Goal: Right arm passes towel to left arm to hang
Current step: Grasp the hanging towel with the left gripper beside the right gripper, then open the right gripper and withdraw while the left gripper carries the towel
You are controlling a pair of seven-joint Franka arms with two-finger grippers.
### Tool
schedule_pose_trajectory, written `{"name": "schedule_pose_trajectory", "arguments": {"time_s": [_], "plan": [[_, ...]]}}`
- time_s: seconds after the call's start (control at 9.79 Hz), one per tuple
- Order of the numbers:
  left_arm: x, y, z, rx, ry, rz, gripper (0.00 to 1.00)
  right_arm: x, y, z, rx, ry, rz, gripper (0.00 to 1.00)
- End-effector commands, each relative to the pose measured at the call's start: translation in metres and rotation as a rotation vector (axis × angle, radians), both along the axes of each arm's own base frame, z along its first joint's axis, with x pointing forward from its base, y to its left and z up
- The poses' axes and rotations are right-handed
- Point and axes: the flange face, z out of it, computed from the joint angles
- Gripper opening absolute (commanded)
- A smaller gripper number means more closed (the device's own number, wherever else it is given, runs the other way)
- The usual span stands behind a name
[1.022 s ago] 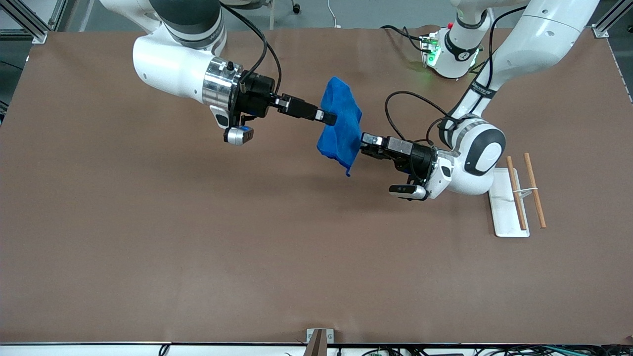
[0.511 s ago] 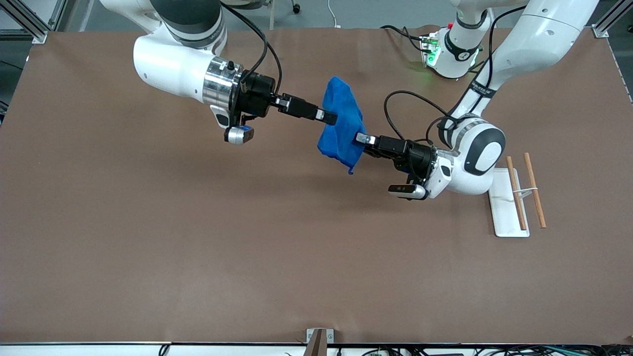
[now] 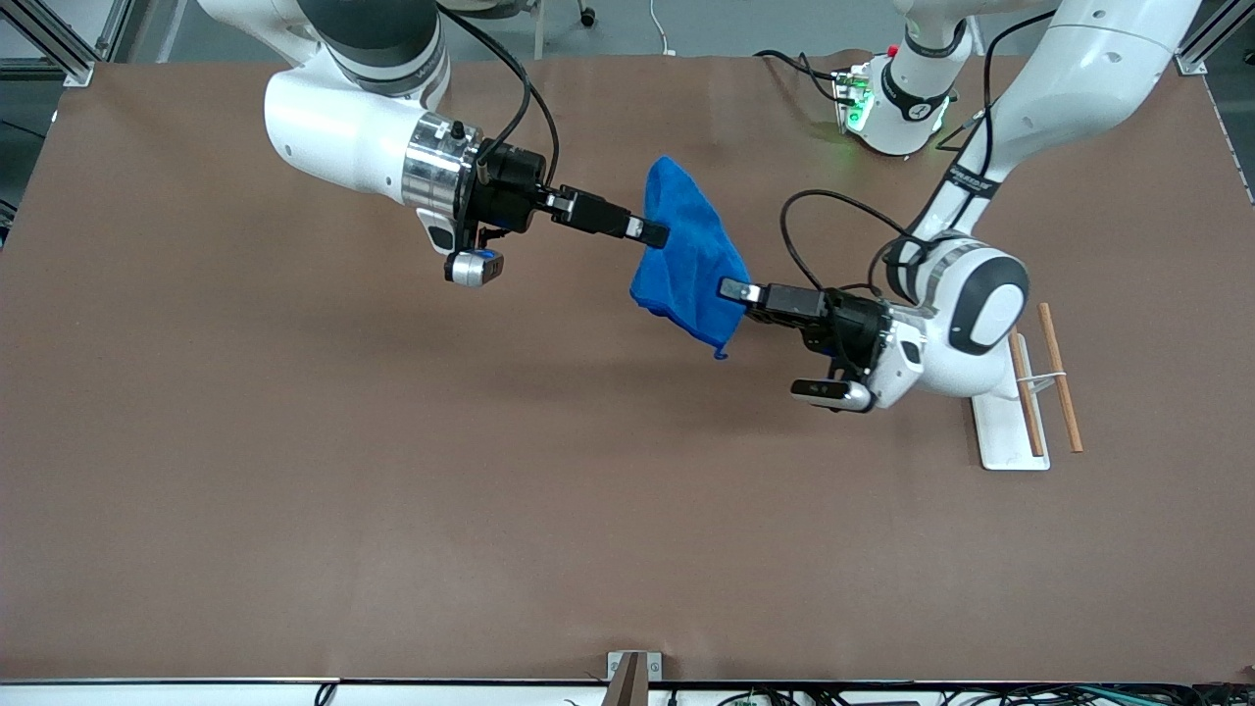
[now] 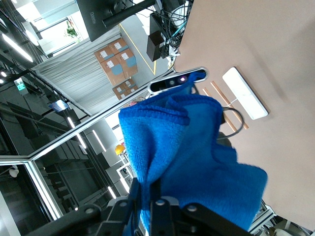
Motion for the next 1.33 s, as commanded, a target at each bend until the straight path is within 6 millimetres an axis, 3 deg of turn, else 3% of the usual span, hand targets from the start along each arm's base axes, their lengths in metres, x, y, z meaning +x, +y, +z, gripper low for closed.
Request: {"name": "schedule_pose_trajectory", "arguments": {"time_s": [0.0,0.2,0.41,0.61,0.72,0.92,1.02,1.23], "plan": [[0.014,0.023,0.022,0.191,0.005,-0.051,0.00,0.002,-0.010,-0.021,-0.062,-0.019,0.006,1.00],[0.022,0.053,0.048,0.377,0.076,-0.084,0.00,0.014,-0.037,-0.046,-0.224,-0.087,0.086,1.00],[0.030,0.087,0.068,0.689,0.128,-0.116,0.00,0.041,-0.091,-0.072,-0.422,-0.126,0.191,1.00],[0.026,0.116,0.061,1.013,0.151,-0.144,0.00,0.064,-0.159,-0.086,-0.674,-0.156,0.275,1.00],[0.027,0.147,0.049,1.094,0.196,-0.124,0.00,0.072,-0.195,-0.091,-0.794,-0.132,0.292,1.00],[0.023,0.197,0.023,1.256,0.285,-0.108,0.00,0.074,-0.263,-0.083,-1.053,-0.113,0.355,1.00],[0.023,0.226,0.016,1.317,0.317,-0.087,0.00,0.071,-0.308,-0.068,-1.170,-0.091,0.349,1.00],[0.019,0.281,0.002,1.459,0.317,-0.083,0.00,0.066,-0.374,-0.021,-1.291,-0.071,0.312,1.00]]}}
